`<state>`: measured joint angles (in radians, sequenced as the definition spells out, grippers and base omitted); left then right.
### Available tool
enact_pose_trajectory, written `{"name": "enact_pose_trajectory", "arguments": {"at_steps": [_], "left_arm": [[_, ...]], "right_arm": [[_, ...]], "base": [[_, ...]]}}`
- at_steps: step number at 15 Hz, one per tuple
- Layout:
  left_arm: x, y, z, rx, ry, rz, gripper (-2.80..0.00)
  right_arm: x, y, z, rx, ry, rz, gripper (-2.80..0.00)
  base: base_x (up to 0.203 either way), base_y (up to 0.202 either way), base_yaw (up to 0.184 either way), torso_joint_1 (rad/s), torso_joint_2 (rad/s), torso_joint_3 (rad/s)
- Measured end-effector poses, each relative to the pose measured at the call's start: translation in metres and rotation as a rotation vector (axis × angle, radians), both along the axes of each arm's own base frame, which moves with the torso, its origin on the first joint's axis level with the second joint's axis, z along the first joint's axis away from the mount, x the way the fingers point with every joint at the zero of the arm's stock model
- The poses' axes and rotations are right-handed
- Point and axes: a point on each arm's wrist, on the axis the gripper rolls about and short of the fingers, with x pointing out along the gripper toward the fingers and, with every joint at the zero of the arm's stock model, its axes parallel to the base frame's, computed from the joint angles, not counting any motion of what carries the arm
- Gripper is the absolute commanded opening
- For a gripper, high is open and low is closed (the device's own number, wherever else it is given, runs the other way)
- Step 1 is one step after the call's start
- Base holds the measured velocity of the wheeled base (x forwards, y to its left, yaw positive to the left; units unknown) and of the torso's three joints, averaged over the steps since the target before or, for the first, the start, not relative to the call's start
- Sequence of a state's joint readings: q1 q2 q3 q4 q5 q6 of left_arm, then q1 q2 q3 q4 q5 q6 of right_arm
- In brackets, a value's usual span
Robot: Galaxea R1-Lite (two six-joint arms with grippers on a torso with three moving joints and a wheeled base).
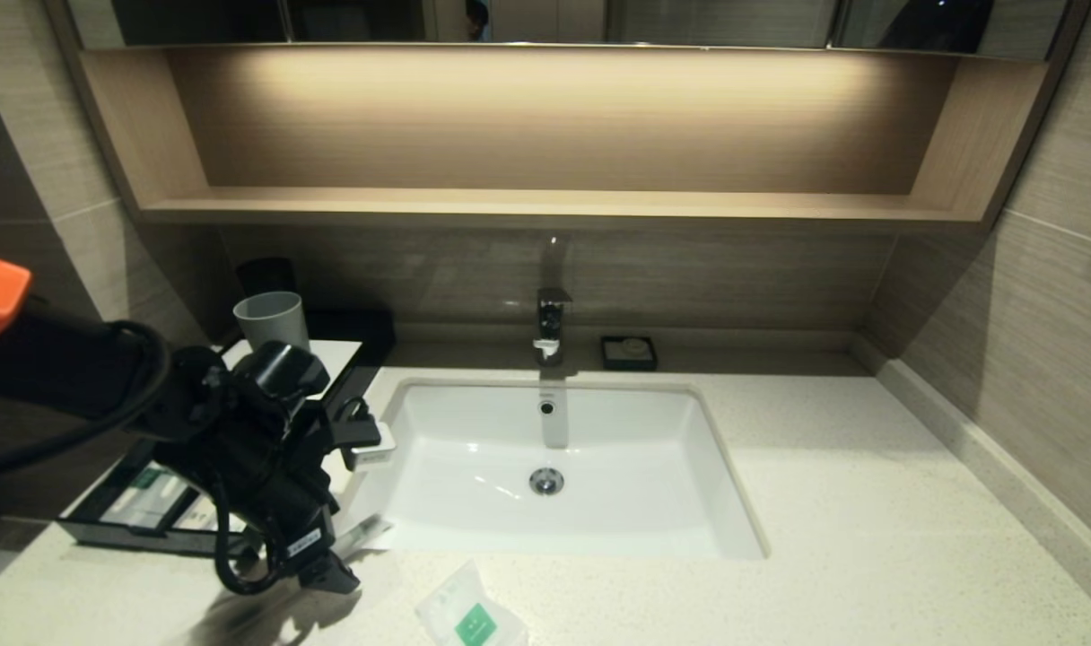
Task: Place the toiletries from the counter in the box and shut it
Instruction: Pick up the bathroom toiletry
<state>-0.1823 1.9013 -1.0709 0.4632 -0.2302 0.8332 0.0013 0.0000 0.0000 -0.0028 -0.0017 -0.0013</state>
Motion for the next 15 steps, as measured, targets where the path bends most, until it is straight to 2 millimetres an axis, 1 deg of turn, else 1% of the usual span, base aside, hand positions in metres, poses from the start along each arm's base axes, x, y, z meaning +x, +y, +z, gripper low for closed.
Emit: {"name": "enact_pose_trajectory", "arguments": {"at_steps": [14,15], "left_arm": [[0.0043,0.0001,-0.0053,0.005,-0.017,0.013,0.0],[0.0044,0.0005,-0.0053,0.018,-0.021,0.017,-2.8]], "right_arm": [[0.0,0.0,0.0,0.0,0.0,0.0,-2.8],[0.0,0.0,0.0,0.0,0.0,0.0,-2.8]], "base": [[0.0,0.0,0.0,0.0,0.0,0.0],[0.0,0.0,0.0,0.0,0.0,0.0]]}}
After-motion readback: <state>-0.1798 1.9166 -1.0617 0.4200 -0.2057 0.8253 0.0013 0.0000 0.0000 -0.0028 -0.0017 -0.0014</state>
